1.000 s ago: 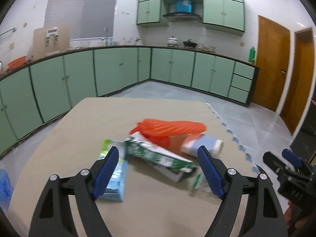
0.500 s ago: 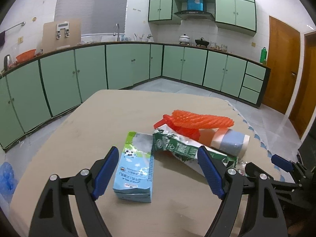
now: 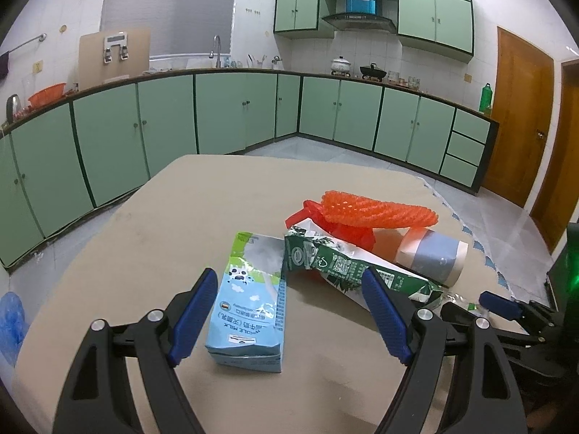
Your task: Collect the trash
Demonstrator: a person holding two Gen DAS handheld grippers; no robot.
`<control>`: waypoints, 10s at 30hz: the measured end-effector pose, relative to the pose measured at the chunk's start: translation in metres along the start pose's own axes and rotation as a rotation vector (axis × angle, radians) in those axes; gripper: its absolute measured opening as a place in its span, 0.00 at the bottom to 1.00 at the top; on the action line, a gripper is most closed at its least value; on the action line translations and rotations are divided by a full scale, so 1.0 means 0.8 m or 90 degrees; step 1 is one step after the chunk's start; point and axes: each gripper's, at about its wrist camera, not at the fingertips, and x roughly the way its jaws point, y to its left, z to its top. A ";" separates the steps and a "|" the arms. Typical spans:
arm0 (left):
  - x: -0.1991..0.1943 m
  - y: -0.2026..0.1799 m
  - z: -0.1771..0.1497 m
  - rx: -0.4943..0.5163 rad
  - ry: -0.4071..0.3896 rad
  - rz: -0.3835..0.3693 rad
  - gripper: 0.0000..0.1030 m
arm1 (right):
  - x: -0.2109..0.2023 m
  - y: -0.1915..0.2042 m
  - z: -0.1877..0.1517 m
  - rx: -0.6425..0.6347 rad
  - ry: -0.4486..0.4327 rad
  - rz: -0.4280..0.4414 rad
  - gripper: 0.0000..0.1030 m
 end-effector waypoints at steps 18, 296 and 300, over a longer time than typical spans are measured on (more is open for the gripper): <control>0.012 0.008 -0.005 0.002 0.028 0.017 0.78 | -0.023 -0.018 -0.007 0.014 -0.021 0.044 0.06; 0.071 -0.076 0.010 -0.036 0.106 0.022 0.80 | -0.052 -0.082 0.052 0.042 -0.134 0.018 0.87; 0.074 -0.061 0.010 -0.047 0.113 0.015 0.66 | -0.042 -0.070 0.053 0.032 -0.126 0.028 0.87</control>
